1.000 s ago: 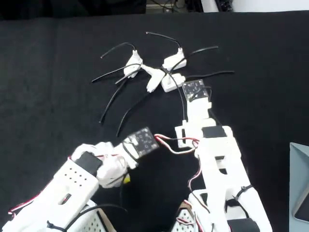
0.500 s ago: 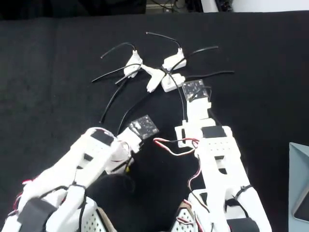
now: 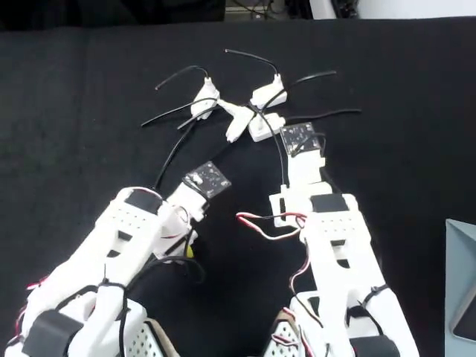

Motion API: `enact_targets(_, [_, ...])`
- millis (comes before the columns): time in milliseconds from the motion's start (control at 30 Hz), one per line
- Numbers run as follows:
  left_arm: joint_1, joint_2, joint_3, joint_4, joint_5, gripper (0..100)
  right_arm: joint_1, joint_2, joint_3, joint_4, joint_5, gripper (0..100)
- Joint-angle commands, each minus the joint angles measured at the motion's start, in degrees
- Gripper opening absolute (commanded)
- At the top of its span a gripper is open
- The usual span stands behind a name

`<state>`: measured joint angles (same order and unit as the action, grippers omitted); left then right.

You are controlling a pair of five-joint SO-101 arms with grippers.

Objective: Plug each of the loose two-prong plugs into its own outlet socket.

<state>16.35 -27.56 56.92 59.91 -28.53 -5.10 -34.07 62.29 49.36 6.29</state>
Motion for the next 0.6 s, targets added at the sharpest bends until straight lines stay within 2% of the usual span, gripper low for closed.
enact_targets(0, [-2.3, -3.2, -3.2, 0.2, 0.3, 26, 0.9, -1.5, -2.6, -0.7, -0.1, 1.3])
enact_targets(300, [-13.7, 0.8, -10.3, 0.4, -4.0, 26, 0.9, -1.5, -2.6, -0.6, -0.1, 1.3])
enact_targets(433, [-13.8, 0.1, -13.5, 4.0, -4.0, 26, 0.9, -1.5, -2.6, -0.5, -0.1, 1.3])
enact_targets(567, [-9.9, -2.6, -15.0, 9.8, -3.1, 25, 0.9, -1.5, -2.6, -0.5, -0.1, 1.3])
